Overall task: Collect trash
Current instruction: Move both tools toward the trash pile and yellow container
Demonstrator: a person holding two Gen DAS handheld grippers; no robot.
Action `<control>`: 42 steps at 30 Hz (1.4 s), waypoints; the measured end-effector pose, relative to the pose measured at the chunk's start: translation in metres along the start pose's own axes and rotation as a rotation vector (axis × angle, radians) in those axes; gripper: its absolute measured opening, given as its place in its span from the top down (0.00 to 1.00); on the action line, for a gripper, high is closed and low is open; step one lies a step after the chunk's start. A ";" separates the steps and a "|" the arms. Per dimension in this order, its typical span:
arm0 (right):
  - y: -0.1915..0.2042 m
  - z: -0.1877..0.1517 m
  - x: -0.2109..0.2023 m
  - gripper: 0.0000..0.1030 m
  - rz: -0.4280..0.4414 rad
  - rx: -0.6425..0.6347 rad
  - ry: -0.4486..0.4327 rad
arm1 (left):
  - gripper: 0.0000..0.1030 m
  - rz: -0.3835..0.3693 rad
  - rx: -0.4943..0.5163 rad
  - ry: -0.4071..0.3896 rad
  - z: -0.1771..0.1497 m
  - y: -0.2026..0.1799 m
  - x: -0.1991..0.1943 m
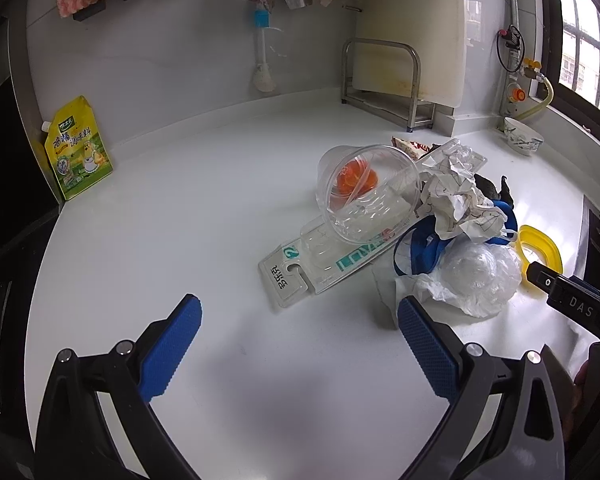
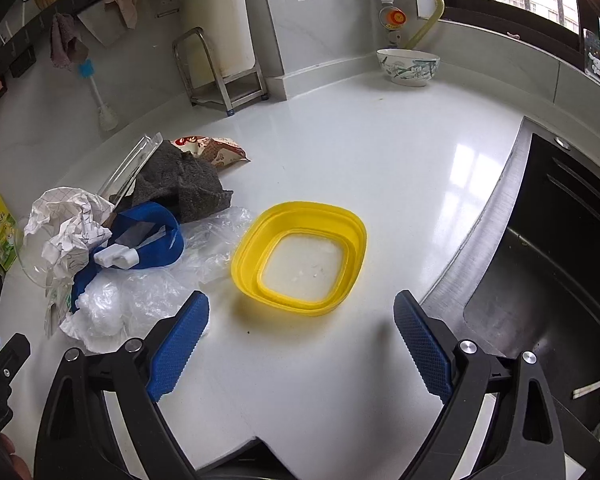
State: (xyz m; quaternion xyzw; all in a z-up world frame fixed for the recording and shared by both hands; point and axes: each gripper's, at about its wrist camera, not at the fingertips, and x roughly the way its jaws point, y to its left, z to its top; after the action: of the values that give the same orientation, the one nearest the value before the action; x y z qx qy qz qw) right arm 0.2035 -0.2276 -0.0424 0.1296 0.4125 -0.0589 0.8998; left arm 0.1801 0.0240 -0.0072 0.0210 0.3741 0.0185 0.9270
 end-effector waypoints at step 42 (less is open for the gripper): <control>0.005 0.007 0.012 0.18 -0.160 -0.002 -0.042 | 0.06 0.004 0.000 -0.018 0.003 0.001 0.004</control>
State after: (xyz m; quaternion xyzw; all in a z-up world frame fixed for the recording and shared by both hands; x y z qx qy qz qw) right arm 0.2172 -0.2249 -0.0464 0.0943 0.4027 -0.1328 0.9007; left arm 0.1849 0.0251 -0.0078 0.0220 0.3659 0.0204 0.9302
